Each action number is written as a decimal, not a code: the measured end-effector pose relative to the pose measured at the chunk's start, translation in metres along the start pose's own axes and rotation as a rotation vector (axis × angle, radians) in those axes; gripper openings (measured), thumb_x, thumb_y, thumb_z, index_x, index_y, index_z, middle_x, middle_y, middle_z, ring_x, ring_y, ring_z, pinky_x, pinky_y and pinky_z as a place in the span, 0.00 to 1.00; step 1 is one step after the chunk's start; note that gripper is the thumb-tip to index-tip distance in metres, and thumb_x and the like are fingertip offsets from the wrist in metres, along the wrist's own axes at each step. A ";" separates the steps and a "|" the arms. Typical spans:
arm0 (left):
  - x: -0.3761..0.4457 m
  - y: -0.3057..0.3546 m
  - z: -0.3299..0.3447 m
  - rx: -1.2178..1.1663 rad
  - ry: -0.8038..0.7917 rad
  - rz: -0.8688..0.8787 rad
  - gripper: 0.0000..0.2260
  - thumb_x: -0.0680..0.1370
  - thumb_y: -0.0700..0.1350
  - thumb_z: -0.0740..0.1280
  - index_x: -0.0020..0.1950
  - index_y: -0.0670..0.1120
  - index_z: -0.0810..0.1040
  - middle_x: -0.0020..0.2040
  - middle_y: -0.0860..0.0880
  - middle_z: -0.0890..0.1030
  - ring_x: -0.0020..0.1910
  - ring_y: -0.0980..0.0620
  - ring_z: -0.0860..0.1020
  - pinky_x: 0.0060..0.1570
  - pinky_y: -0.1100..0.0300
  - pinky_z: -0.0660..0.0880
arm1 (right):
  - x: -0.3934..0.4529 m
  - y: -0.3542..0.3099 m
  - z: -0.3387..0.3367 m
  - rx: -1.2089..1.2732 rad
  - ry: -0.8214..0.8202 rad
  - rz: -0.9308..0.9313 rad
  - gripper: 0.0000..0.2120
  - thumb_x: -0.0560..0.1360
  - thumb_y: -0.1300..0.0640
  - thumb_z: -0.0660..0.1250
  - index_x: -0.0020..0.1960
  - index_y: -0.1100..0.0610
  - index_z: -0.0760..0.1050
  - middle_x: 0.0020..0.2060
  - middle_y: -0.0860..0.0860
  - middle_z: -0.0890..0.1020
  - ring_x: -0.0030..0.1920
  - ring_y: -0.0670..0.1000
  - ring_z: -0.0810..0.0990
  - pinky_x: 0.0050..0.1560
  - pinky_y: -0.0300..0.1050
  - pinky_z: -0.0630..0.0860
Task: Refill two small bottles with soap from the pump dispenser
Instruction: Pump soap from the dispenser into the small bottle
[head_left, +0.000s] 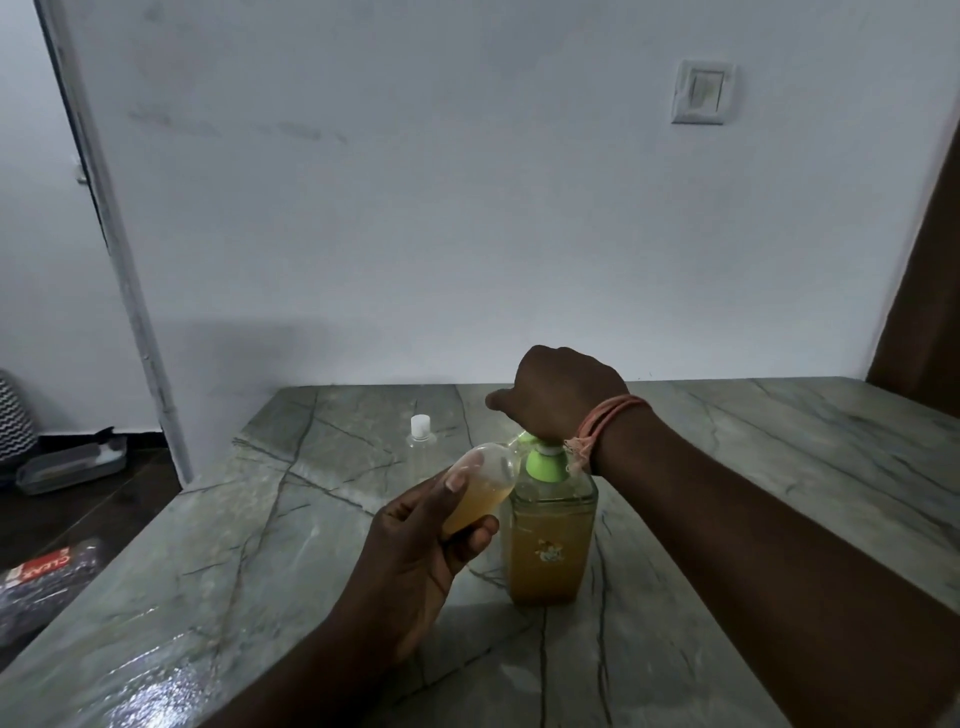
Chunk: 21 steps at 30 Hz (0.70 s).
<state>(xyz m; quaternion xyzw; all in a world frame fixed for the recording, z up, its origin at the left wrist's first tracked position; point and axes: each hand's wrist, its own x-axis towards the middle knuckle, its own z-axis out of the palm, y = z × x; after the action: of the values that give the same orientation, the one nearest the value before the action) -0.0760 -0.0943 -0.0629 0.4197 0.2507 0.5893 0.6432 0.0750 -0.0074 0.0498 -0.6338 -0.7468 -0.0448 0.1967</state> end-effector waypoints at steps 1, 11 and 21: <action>-0.001 0.000 0.000 0.006 0.002 0.003 0.33 0.54 0.55 0.85 0.56 0.44 0.85 0.49 0.42 0.84 0.38 0.50 0.81 0.37 0.62 0.80 | -0.001 0.000 -0.001 -0.013 0.001 -0.003 0.20 0.73 0.39 0.66 0.33 0.51 0.65 0.34 0.48 0.73 0.40 0.54 0.75 0.42 0.45 0.70; -0.001 0.002 0.002 -0.020 0.018 0.005 0.35 0.54 0.55 0.85 0.57 0.42 0.85 0.50 0.39 0.80 0.39 0.49 0.81 0.36 0.62 0.80 | -0.001 -0.003 -0.001 -0.026 0.058 0.008 0.20 0.73 0.39 0.67 0.33 0.51 0.65 0.33 0.49 0.72 0.38 0.54 0.74 0.41 0.44 0.69; -0.003 0.005 0.005 -0.039 0.036 -0.006 0.32 0.55 0.54 0.85 0.55 0.44 0.86 0.42 0.44 0.85 0.39 0.49 0.81 0.37 0.62 0.80 | -0.003 -0.007 -0.017 -0.155 0.050 -0.084 0.17 0.75 0.40 0.64 0.40 0.52 0.66 0.41 0.50 0.77 0.41 0.54 0.73 0.43 0.45 0.69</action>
<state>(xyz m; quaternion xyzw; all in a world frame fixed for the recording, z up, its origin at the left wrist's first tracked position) -0.0753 -0.0989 -0.0573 0.3955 0.2522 0.5995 0.6485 0.0722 -0.0169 0.0654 -0.6139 -0.7618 -0.1263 0.1637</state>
